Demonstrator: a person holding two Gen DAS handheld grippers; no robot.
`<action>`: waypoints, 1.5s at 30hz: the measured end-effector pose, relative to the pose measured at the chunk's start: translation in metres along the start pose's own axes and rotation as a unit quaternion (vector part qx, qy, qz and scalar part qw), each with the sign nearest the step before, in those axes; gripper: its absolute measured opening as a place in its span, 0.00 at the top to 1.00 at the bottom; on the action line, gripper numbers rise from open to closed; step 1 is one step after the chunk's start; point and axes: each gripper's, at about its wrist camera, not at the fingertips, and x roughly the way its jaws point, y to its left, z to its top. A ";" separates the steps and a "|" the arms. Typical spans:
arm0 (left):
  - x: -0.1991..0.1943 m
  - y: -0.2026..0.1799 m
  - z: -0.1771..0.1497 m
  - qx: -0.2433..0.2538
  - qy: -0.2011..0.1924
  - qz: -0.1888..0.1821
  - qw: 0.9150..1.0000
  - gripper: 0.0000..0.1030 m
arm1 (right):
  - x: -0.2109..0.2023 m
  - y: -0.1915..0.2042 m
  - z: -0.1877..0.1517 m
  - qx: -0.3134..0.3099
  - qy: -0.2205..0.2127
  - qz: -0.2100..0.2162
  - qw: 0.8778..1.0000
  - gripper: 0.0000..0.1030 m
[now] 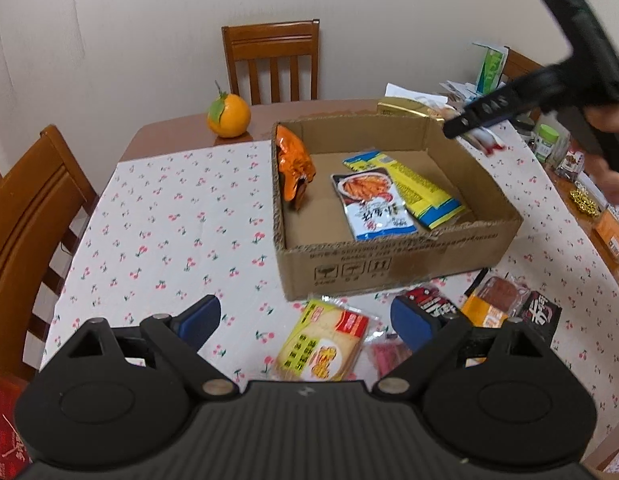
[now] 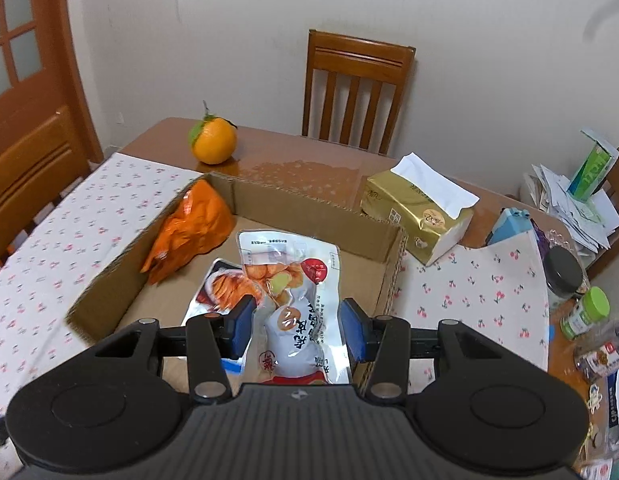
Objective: Organize snacks
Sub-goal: 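Lower the quail-egg packet into the box and open the right tool, then move the left tool to the yellow biscuit packet and close on it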
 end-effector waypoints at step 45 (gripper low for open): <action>0.074 0.005 -0.026 0.121 0.086 -0.061 0.987 0.12 | -0.044 0.026 -0.129 0.001 0.030 -0.086 0.996 0.00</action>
